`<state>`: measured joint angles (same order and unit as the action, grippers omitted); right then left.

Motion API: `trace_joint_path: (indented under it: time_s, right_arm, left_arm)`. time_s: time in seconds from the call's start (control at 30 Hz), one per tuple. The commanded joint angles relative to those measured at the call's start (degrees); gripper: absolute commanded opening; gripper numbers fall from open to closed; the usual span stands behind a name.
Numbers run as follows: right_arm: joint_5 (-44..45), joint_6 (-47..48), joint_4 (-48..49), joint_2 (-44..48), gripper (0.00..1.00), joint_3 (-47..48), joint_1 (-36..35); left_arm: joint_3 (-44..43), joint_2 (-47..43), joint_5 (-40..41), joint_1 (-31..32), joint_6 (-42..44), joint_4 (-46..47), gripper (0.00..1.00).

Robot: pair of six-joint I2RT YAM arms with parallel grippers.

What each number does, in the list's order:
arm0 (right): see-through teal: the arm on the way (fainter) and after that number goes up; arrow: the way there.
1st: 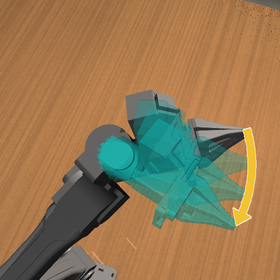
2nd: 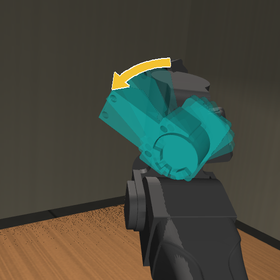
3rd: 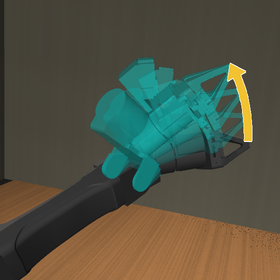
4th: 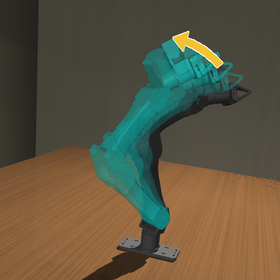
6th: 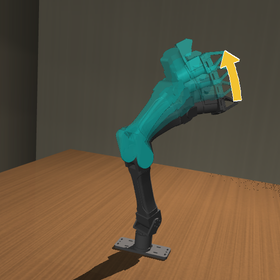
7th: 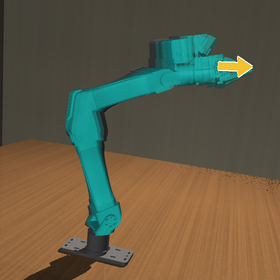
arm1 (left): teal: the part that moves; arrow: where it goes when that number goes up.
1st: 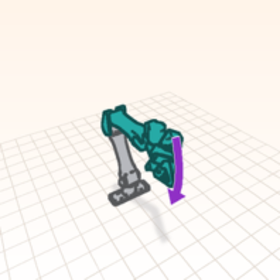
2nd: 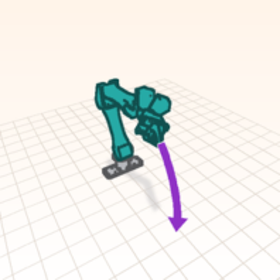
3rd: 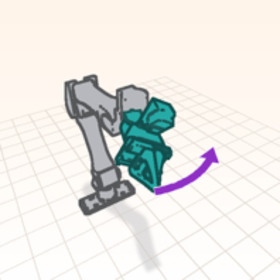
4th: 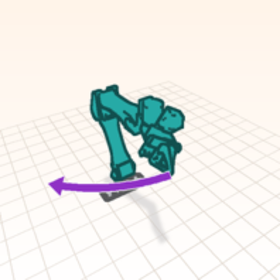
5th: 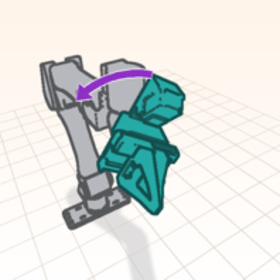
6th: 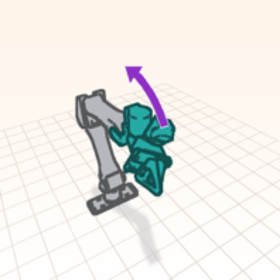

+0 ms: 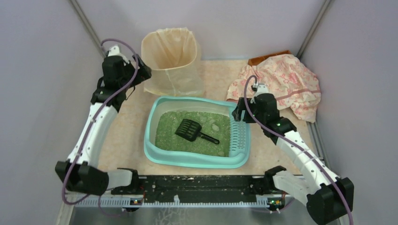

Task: Clean the litter box

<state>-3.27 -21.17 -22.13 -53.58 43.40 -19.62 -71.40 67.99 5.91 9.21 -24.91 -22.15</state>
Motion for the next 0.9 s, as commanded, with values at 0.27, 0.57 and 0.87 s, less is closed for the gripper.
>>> trace_joint_path:
  time_s: [0.27, 0.57, 0.87]
  right_arm:
    - [3.44, 0.57, 2.99, -4.16, 0.78, 4.49, -6.25]
    - [4.56, 1.74, 2.12, -1.89, 0.79, 2.50, -6.25]
    - [4.02, 1.67, 2.55, -1.70, 0.80, 1.75, -6.26]
  left_arm:
    - [-47.64, 32.38, 10.53, -0.75, 4.51, -20.11, 0.90]
    - [-48.43, 38.40, 8.62, -0.86, 5.84, -24.10, 0.67]
    - [-43.57, 38.07, 8.00, -0.86, 6.62, -22.90, 0.21]
